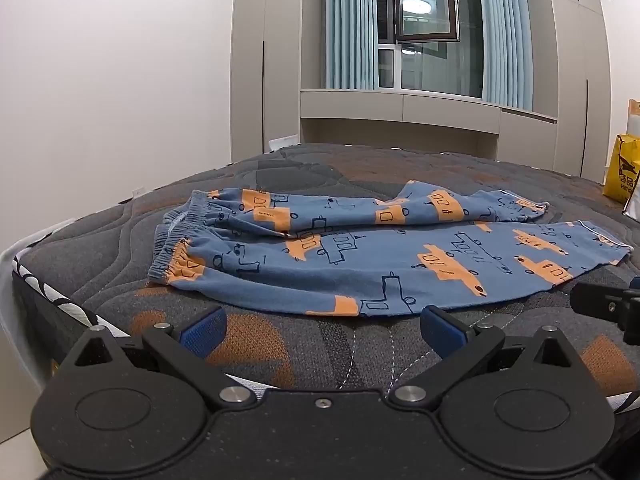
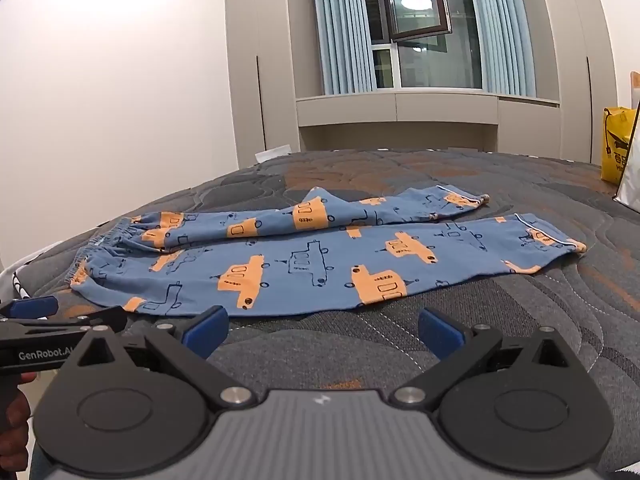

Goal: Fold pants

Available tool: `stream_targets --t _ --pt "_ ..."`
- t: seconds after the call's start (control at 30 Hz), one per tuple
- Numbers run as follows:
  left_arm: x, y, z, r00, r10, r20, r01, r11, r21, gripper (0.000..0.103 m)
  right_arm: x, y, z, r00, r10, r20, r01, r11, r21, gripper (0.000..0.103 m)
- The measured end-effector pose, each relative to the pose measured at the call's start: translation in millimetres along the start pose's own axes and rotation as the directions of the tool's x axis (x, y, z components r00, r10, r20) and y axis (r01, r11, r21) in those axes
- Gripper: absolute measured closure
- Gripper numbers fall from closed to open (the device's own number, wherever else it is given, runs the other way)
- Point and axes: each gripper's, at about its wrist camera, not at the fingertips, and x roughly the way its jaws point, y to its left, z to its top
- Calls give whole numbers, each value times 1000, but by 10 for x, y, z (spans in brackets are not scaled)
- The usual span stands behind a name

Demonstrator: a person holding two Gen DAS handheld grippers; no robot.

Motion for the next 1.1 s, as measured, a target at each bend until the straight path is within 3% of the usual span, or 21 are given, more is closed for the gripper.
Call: stream_targets --t 1.1 --pt "11 10 24 1000 -11 -19 10 1000 -7 0 11 -14 -35 1000 -13 -15 13 1000 6 0"
